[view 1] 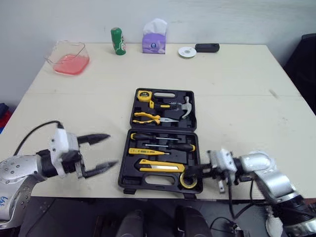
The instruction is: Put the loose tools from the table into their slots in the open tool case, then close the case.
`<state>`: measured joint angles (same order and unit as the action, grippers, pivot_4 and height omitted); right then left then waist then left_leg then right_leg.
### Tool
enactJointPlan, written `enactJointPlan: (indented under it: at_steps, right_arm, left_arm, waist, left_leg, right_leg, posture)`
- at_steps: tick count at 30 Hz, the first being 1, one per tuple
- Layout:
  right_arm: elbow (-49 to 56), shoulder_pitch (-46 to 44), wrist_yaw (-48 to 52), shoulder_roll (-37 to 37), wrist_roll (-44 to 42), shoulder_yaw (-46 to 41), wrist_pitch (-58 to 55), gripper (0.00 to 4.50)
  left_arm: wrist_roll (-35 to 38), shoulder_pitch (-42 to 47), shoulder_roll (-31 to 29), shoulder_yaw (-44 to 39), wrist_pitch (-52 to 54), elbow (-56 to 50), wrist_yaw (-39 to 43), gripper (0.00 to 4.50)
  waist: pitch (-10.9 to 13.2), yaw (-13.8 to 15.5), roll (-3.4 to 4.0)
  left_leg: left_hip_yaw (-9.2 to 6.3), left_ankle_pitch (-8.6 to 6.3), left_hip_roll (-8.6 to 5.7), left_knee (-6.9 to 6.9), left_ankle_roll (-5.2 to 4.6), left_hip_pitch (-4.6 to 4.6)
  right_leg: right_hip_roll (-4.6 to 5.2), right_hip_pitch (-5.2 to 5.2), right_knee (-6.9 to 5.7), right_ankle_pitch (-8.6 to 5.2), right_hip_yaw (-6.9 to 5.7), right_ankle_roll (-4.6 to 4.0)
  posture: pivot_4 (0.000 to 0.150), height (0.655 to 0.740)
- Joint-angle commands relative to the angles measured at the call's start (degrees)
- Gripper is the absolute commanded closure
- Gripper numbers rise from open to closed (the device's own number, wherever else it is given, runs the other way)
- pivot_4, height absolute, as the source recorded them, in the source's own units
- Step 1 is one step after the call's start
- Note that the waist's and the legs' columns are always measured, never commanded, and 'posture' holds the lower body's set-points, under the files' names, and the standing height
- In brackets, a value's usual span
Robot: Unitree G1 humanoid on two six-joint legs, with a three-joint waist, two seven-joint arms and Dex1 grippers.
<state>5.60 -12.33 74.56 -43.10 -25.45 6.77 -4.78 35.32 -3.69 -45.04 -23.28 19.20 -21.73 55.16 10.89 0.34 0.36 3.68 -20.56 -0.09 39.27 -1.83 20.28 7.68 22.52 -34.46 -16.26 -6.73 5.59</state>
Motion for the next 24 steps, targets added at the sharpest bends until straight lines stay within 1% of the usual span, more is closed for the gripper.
enactJointPlan:
  at_steps: [1, 3, 4, 6, 10, 11, 14, 19, 21, 22, 24]
  right_arm:
    - [4.0, -0.2, -3.5, -2.6, -5.5, -7.8, -7.0, 4.48]
    - [2.3, 0.2, -4.7, -4.3, -4.6, -10.5, -7.9, 4.5]
    - [-1.2, -0.5, -5.8, -4.8, -2.8, -12.0, -6.7, 4.5]
    - [-6.4, -2.2, -7.2, -5.1, 0.0, -12.9, -4.2, 4.5]
    - [-14.2, -5.9, -8.1, -4.0, 5.6, -10.9, 0.3, 4.5]
    - [-15.8, -6.5, -8.2, -3.7, 7.0, -10.4, 2.0, 4.5]
    - [-17.9, -7.6, -9.4, -1.5, 9.3, -7.8, 1.6, 4.5]
    - [-20.8, -11.5, -11.9, 3.3, 13.0, -4.5, 3.4, 4.5]
    - [-22.6, -13.3, -12.7, 5.0, 14.1, -3.5, 3.5, 4.5]
    - [-22.8, -13.8, -12.5, 5.4, 14.3, -3.0, 2.9, 4.5]
    - [-23.3, -14.6, -12.4, 5.9, 15.0, -2.4, 3.2, 4.5]
  left_arm:
    - [-0.3, 1.0, 0.5, -3.2, 0.7, 2.3, -4.0, 0.26]
    - [-1.9, 1.8, 0.5, -3.0, 0.1, 5.2, -5.3, 0.87]
    - [-2.5, 3.1, 0.5, -2.4, 1.1, 7.8, -6.6, 1.27]
    - [-3.6, 5.6, 0.4, -0.9, 1.4, 11.7, -7.7, 2.21]
    - [-7.9, 10.6, 0.4, 5.9, 1.1, 16.7, -6.6, 4.17]
    - [-8.4, 11.7, 0.8, 7.1, 1.1, 17.4, -6.6, 4.46]
    - [-11.0, 15.3, 2.5, 11.6, 1.1, 18.8, -7.6, 4.46]
    - [-15.9, 21.3, 4.9, 16.1, -1.1, 26.0, -8.9, 4.46]
    - [-22.7, 24.3, 3.9, 19.4, -6.7, 31.9, -10.4, 4.46]
    - [-22.9, 26.0, 4.6, 19.1, -6.8, 33.8, -11.1, 4.46]
    - [-20.3, 28.5, 7.1, 17.3, -5.2, 35.4, -12.3, 4.46]
  waist:
    - [0.0, 0.0, 0.0]
    - [0.0, 0.0, 0.0]
    - [0.0, 0.0, 0.0]
    - [0.0, -0.1, -0.01]
    - [0.0, -0.3, 0.0]
    - [0.0, -0.2, 0.0]
    - [0.0, -0.3, -0.02]
    - [0.0, -0.6, 0.0]
    - [0.0, -0.6, 0.0]
    - [0.0, -0.6, 0.0]
    - [0.0, -0.5, 0.0]
  left_leg:
    - [-0.01, -0.01, 0.03, 0.0, 0.02, 0.01]
    - [-0.03, -0.03, 0.08, -0.11, 0.05, 0.0]
    - [-0.02, -0.03, 0.08, -0.13, 0.05, 0.02]
    - [0.04, -0.02, 0.06, -0.13, 0.02, 0.03]
    - [0.16, 0.06, -0.07, -0.12, -0.1, 0.02]
    - [0.16, 0.05, -0.06, -0.12, -0.1, 0.02]
    - [0.15, 0.06, -0.03, -0.13, -0.07, 0.05]
    - [0.3, 0.11, -0.04, -0.1, -0.05, 0.02]
    - [0.37, 0.14, -0.04, -0.09, -0.05, 0.0]
    - [0.37, 0.17, -0.04, -0.09, -0.04, -0.02]
    - [0.31, 0.19, -0.04, -0.09, -0.03, 0.01]
  right_leg:
    - [-0.03, 0.0, 0.0, 0.0, -0.03, 0.0]
    - [-0.11, -0.02, -0.05, -0.01, -0.08, -0.01]
    - [-0.13, -0.01, -0.03, -0.01, -0.1, -0.01]
    - [-0.15, -0.01, -0.04, -0.01, -0.09, -0.01]
    - [-0.11, 0.0, -0.09, 0.05, -0.08, 0.1]
    - [-0.11, 0.02, -0.1, 0.05, -0.06, 0.1]
    - [-0.13, 0.03, -0.08, 0.05, -0.03, 0.1]
    - [-0.21, 0.08, -0.22, 0.05, -0.2, 0.1]
    - [-0.22, 0.12, -0.3, 0.05, -0.3, 0.11]
    - [-0.23, 0.12, -0.31, 0.05, -0.34, 0.1]
    - [-0.25, 0.13, -0.31, 0.05, -0.39, 0.1]
  posture:
    - [0.15, 0.74]
    - [0.15, 0.74]
    - [0.15, 0.74]
    - [0.15, 0.74]
    - [0.15, 0.74]
    - [0.15, 0.74]
    - [0.15, 0.74]
    - [0.15, 0.74]
    - [0.15, 0.74]
    - [0.15, 0.74]
    - [0.15, 0.74]
